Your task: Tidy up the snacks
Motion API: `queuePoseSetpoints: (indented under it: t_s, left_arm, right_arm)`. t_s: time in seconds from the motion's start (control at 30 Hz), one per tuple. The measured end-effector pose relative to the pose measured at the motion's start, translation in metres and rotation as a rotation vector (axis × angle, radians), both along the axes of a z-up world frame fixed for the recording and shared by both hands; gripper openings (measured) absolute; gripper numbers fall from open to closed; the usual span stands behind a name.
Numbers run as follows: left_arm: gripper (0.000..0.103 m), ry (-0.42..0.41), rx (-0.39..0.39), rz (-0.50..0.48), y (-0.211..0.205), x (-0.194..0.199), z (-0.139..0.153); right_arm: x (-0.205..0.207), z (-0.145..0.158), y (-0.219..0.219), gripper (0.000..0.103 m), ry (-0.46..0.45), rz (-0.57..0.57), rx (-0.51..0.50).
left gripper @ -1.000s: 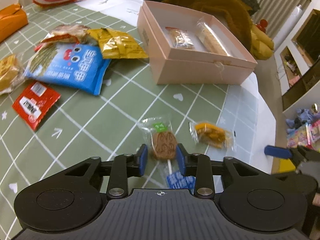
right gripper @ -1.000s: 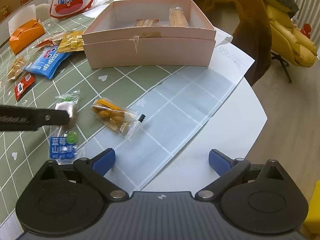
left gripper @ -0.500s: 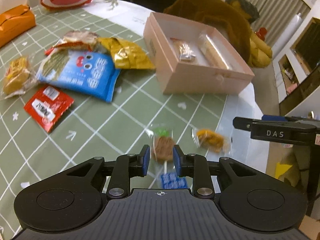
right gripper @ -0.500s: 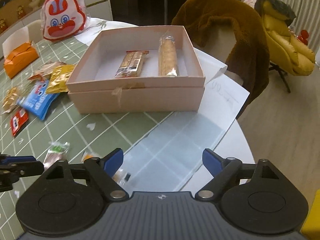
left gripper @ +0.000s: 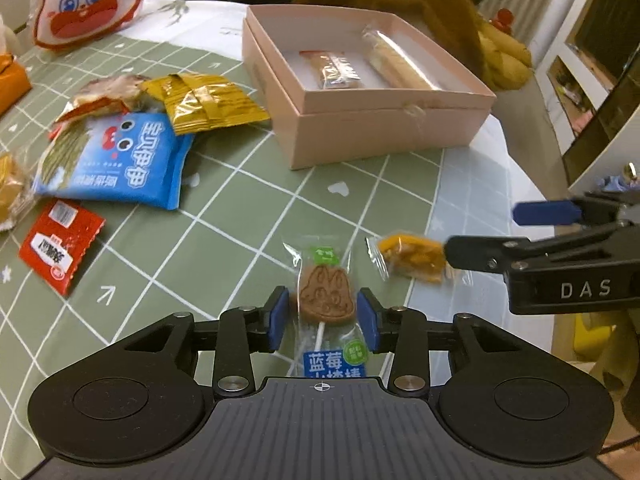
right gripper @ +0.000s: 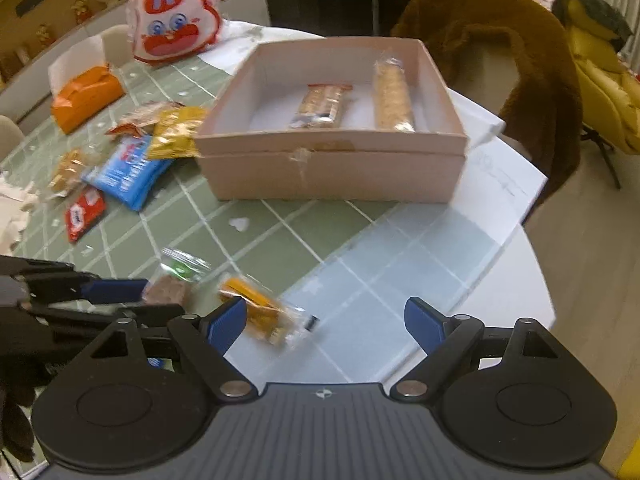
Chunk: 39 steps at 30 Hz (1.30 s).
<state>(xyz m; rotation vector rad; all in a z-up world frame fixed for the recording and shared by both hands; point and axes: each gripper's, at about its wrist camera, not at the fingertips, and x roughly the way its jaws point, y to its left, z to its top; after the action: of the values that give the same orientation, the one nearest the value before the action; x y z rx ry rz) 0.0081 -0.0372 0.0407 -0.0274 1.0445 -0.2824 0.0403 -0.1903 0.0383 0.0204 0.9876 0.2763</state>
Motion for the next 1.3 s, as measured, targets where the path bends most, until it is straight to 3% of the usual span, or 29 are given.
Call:
queuePoseSetpoints:
  t_s: [0.1,0.2,0.37,0.43,0.53,0.8,0.9,1.0,1.1,1.17,1.23,1.3]
  left_arm:
    - [0.042,0.003,-0.017,0.039,0.011,-0.004,0.000]
    - [0.042,0.006,-0.009,0.068,0.019,-0.005,0.001]
    - [0.042,0.010,-0.011,0.075,0.024,-0.007,0.001]
    - [0.042,0.004,-0.014,0.069,0.025,-0.007,0.001]
    - [0.042,-0.001,-0.019,0.057,0.024,-0.007,0.000]
    - [0.041,-0.025,-0.006,0.036,0.017,-0.016,-0.002]
    - [0.040,0.006,-0.056,0.062,0.018,-0.013,0.002]
    - [0.040,-0.069,-0.116,0.076,0.017,-0.001,0.037]
    - [0.040,-0.206,-0.193,0.082,0.017,0.029,0.103]
    - [0.040,-0.277,-0.190,0.070,0.012,0.056,0.146]
    - [0.041,-0.286,-0.186,0.060,0.003,0.092,0.176]
    - [0.041,-0.266,-0.196,0.059,-0.004,0.123,0.185]
  right_arm:
    - [0.001,0.004,0.013,0.085,-0.019,0.073,-0.016]
    - [0.010,-0.001,0.027,0.059,0.013,0.128,-0.018]
    - [0.021,-0.015,0.044,0.055,0.082,0.148,-0.007]
    - [0.016,-0.013,0.048,0.038,0.085,0.179,-0.006]
    - [0.008,-0.012,0.051,0.022,0.083,0.198,-0.037]
    - [-0.007,0.001,0.030,0.020,0.089,0.179,0.028]
    - [-0.008,0.017,0.016,0.020,0.064,0.162,0.061]
    - [0.001,0.048,0.003,0.020,0.002,0.156,0.090]
    - [0.027,0.095,-0.011,0.020,-0.090,0.153,0.104]
    - [0.054,0.126,-0.020,0.020,-0.138,0.137,0.107]
    - [0.086,0.149,-0.026,0.020,-0.155,0.115,0.113]
    - [0.113,0.158,-0.030,0.020,-0.159,0.092,0.121]
